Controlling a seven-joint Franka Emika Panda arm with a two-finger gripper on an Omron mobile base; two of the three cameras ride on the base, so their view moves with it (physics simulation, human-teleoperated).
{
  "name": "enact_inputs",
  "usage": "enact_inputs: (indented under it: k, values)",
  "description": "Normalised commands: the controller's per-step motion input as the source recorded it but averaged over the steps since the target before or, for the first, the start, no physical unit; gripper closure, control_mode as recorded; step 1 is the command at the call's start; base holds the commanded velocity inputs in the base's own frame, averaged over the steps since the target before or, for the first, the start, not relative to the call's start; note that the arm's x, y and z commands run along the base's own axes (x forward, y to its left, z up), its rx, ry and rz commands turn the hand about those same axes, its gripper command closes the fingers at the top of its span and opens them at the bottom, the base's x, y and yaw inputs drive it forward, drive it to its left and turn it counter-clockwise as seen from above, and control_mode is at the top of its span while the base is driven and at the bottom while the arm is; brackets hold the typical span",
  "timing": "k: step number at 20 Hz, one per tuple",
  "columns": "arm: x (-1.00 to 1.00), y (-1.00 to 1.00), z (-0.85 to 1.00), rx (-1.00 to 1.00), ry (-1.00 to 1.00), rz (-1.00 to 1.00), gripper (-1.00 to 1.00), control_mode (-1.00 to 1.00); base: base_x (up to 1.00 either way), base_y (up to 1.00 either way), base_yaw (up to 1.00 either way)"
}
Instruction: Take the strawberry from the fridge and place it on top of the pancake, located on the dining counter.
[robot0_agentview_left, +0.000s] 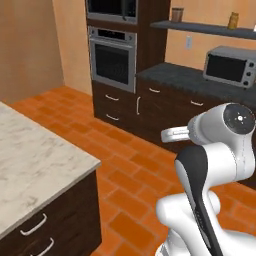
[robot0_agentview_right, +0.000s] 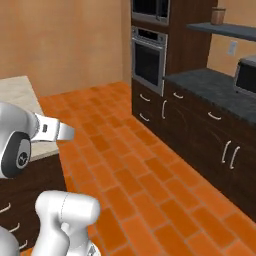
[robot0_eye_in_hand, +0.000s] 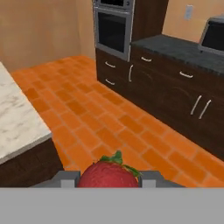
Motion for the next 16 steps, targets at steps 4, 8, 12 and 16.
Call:
enact_inputs:
  k: [4, 8, 12, 16]
  values:
    - [0.00, 0.00, 0.00, 0.00, 0.00, 0.00, 1.00, 1.00, 1.00, -0.65, 0.44]
    - [0.00, 0.00, 0.00, 0.00, 0.00, 0.00, 1.00, 1.00, 1.00, -0.66, 0.43]
    - [0.00, 0.00, 0.00, 0.00, 0.00, 0.00, 1.00, 1.00, 1.00, -0.62, 0.43]
    - [0.00, 0.00, 0.00, 0.00, 0.00, 0.00, 1.00, 1.00, 1.00, -0.55, 0.42]
